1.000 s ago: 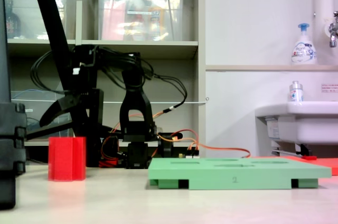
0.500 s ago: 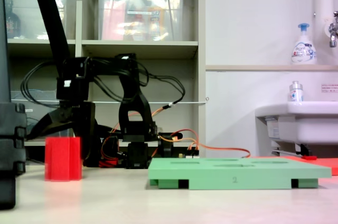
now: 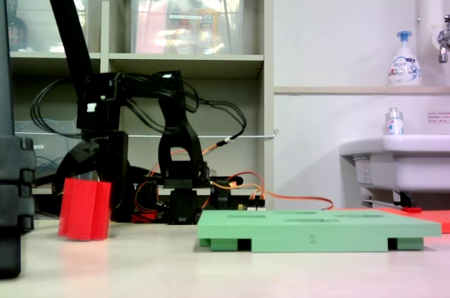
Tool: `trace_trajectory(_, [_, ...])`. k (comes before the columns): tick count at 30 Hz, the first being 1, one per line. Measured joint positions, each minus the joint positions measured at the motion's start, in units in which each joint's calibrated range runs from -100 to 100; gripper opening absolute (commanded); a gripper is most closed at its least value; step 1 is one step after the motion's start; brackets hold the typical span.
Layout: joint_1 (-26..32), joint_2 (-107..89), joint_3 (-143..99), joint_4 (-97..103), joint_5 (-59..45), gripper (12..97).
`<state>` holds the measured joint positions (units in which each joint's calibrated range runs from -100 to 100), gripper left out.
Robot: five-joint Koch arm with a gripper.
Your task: Put the cross columnar block into the corresponding hole
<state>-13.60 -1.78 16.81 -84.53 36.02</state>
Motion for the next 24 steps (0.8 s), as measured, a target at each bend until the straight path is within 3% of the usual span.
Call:
trace_trajectory(12, [0.73, -10.26, -2.45, -2.64, 0.1, 37.2])
trace_trajectory(24, [7.13, -35.7, -3.04, -11.26, 6.2, 37.4])
